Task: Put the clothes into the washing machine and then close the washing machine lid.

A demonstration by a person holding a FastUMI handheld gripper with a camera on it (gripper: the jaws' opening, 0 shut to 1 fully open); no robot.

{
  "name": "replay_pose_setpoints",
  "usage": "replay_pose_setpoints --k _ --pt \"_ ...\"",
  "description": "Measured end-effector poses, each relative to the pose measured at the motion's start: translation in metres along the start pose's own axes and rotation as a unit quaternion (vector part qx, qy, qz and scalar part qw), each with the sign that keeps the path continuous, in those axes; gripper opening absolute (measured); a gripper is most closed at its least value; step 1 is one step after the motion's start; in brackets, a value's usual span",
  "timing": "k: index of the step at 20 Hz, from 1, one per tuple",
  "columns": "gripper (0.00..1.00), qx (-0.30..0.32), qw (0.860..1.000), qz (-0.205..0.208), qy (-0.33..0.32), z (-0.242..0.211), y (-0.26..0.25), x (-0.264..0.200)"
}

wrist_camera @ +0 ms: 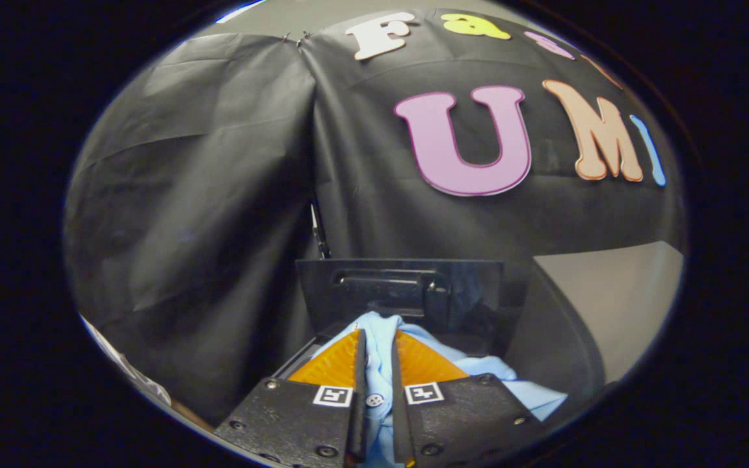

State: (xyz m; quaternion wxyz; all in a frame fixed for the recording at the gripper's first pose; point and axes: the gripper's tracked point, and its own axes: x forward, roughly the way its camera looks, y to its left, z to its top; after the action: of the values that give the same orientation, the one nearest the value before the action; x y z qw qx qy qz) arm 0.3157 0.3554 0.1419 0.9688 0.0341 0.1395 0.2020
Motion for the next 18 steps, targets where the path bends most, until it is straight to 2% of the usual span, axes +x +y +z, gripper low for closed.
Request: replay_pose_setpoints --k 3,7,11,18 --pt "0.43 0.023 0.999 0.005 -0.023 0.009 0.004 0.017" --pt "0.79 0.001 0.999 -0.002 -0.034 0.022 0.005 0.019" --pt "0.79 -0.003 0.999 -0.007 -0.039 0.026 0.005 0.018" --pt "0.97 0.004 0.997 -0.035 -0.073 0.059 -0.005 0.040"
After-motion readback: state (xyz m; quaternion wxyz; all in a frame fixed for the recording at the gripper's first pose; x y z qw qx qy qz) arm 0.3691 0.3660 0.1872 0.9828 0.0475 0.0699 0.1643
